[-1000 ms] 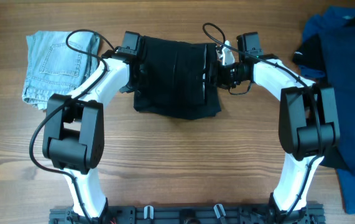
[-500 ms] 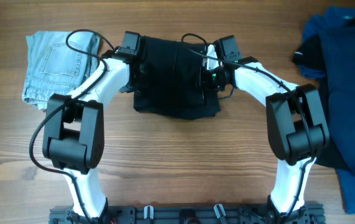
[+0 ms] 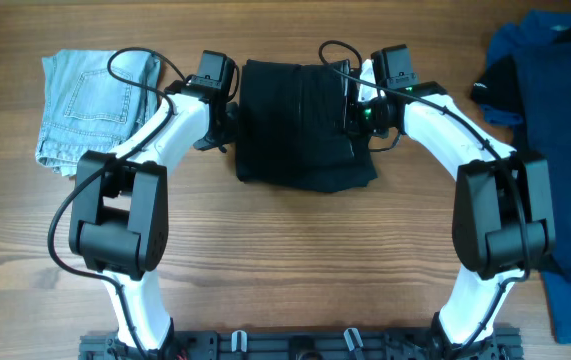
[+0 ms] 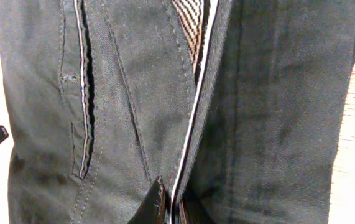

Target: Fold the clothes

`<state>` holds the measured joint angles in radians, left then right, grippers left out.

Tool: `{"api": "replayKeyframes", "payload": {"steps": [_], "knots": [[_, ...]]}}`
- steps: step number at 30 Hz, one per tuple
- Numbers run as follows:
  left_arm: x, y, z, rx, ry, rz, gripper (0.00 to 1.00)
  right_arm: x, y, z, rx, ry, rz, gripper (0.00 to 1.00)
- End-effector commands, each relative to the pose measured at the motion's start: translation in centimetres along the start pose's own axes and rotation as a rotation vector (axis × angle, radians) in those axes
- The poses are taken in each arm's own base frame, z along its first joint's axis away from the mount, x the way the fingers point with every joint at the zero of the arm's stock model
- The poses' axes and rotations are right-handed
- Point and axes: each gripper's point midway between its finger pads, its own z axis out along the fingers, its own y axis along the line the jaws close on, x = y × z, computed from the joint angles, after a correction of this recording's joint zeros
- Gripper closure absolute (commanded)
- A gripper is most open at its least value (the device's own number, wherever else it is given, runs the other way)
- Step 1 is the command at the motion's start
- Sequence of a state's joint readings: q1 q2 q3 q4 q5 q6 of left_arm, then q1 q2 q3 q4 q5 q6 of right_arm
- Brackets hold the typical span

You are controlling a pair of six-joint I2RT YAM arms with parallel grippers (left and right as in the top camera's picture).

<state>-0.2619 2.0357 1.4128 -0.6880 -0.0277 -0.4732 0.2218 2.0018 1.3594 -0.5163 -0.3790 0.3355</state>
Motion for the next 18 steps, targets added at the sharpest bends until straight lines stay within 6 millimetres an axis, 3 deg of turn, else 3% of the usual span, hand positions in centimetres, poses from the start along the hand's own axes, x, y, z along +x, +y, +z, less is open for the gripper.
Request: {"api": "replayKeyframes", "payload": {"steps": [1,5,10,15,18], "knots": [[0.5,0.2,0.2,-0.001,0.02,0.018,0.96,-1.4,-1.1,-1.0,0.096,-0.066,0.031,0.96],[1.0,-0.8,0.1,0.109,0.082,-0.008,0.96,-1.7,-2.3,-1.2,0.158,-0.087,0.086,0.96],[5.0,-4.5,-2.0,0.401,0.288,0.113,0.96,-1.7,-3.4,-1.0,0.213,-0.096,0.092,0.96],[8.6,-2.3,-3.2,0.396,0.456,0.164,0.96,-1.7,-3.5,-1.0,0.213,-0.097,0.092,0.96],[9.4,-3.0,-3.8,0.458,0.486,0.195,0.96,-1.7,-3.4,-1.0,0.213,-0.098,0.092,0.96]]}}
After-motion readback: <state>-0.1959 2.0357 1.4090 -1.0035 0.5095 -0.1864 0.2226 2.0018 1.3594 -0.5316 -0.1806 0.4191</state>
